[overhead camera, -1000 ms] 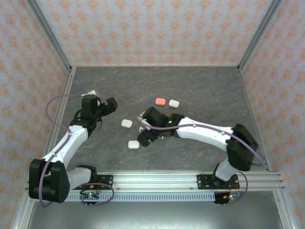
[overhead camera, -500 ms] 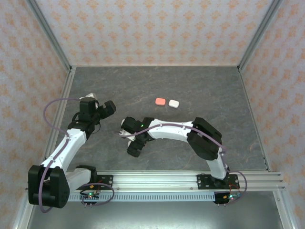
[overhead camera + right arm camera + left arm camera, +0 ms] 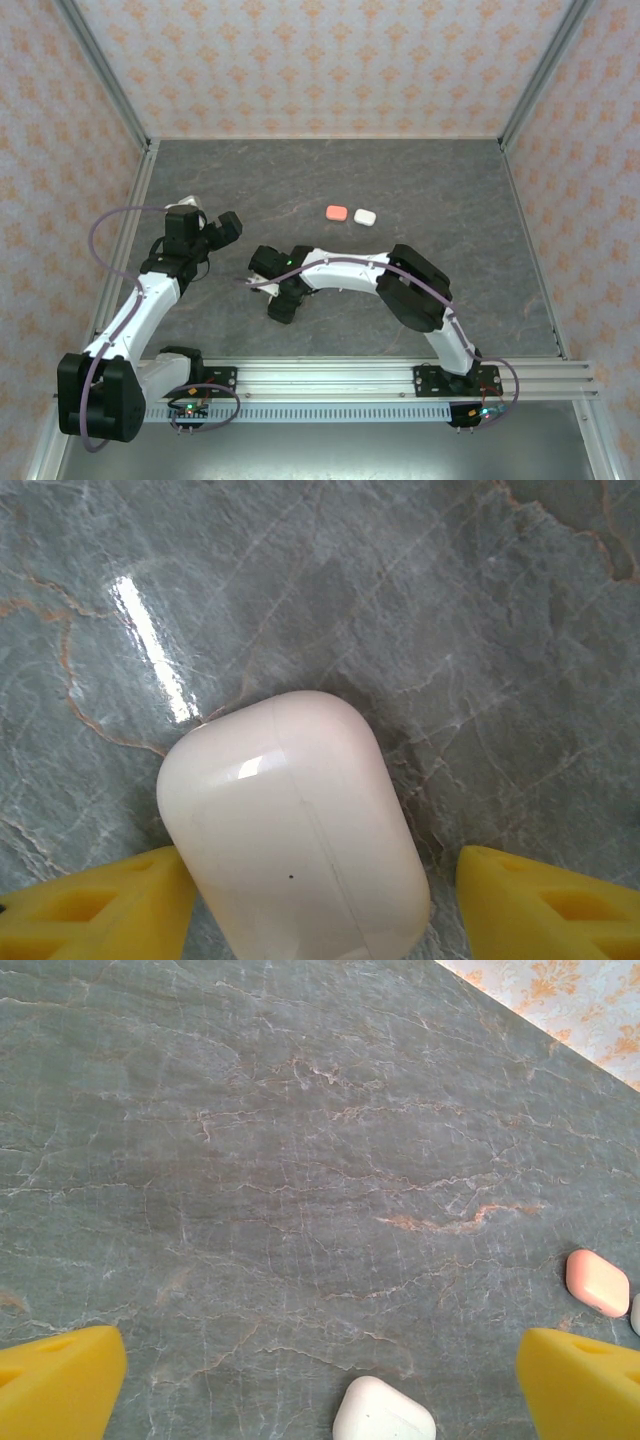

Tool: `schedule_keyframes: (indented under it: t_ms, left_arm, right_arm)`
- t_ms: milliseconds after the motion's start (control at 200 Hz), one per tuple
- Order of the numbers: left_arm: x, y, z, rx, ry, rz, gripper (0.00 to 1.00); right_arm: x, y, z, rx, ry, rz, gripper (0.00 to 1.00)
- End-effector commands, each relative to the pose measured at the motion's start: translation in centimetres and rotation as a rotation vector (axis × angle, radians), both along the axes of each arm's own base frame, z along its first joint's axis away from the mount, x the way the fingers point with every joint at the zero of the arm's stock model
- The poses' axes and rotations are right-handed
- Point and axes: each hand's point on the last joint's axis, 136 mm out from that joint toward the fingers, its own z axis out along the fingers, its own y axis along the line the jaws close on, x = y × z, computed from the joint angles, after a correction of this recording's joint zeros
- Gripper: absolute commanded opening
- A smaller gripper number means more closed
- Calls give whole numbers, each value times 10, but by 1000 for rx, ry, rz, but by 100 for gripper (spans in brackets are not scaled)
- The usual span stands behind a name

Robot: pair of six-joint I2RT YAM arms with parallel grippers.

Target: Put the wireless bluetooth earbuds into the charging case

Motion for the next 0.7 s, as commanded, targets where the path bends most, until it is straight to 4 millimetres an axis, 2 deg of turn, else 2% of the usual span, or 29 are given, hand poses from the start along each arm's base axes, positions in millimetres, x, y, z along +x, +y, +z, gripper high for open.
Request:
schedule_keyframes:
  t_ms: [0, 180, 365, 515, 696]
  left_arm:
    - [-5, 4, 0, 12, 13, 7, 100]
    - [-6, 1, 5, 5, 1, -10, 100]
    - [-9, -7, 19, -16, -29, -58, 100]
    - [-9, -21, 31, -51, -44, -135, 98]
    - [-1, -61, 60, -179, -145, -335, 92]
  right_arm:
    - [-2, -9, -3, -47, -1, 2, 60]
    - [4, -7, 5, -4, -48, -12, 48]
    - [17, -7, 27, 62, -116, -38, 43]
    - [32, -15, 63, 151, -180, -82, 42]
    - [59, -39, 119, 293, -327, -170, 41]
